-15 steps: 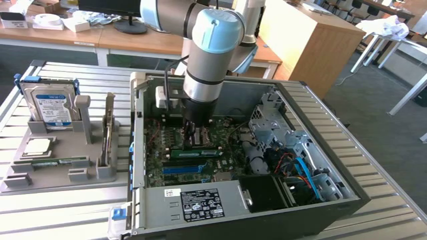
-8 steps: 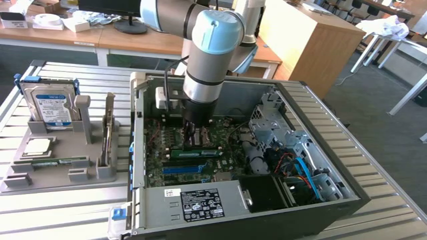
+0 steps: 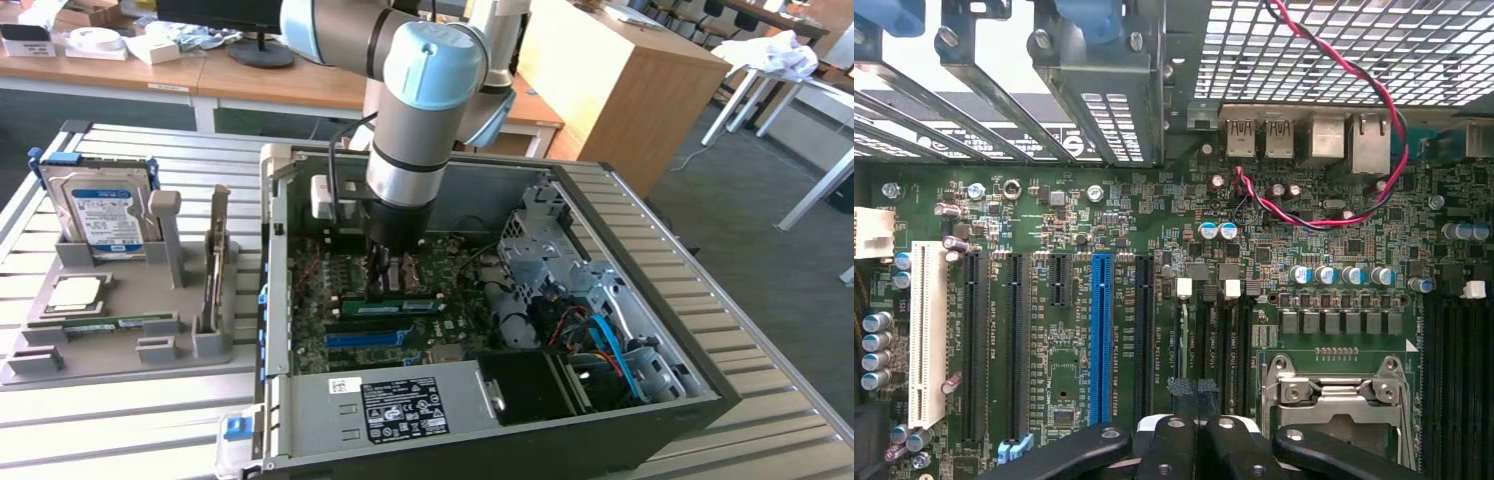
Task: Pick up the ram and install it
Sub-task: 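Press down the ram until it locks into place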
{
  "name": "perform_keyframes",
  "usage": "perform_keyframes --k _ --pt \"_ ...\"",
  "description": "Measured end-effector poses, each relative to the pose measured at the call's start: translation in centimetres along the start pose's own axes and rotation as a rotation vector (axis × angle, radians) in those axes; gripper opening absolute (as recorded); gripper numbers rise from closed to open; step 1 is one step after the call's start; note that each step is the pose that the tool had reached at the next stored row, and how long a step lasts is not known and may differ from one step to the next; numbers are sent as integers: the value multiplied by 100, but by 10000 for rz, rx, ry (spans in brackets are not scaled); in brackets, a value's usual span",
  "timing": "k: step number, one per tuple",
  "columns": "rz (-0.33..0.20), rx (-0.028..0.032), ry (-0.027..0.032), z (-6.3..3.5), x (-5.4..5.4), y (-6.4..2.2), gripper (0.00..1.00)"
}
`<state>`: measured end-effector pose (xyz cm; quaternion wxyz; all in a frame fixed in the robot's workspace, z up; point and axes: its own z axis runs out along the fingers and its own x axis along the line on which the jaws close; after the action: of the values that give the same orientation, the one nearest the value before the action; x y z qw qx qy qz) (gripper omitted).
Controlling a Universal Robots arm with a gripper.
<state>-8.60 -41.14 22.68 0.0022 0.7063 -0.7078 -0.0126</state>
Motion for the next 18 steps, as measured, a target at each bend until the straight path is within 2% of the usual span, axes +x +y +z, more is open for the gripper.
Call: perform_keyframes --k 18 --pt "0 -1 0 26 1 0 10"
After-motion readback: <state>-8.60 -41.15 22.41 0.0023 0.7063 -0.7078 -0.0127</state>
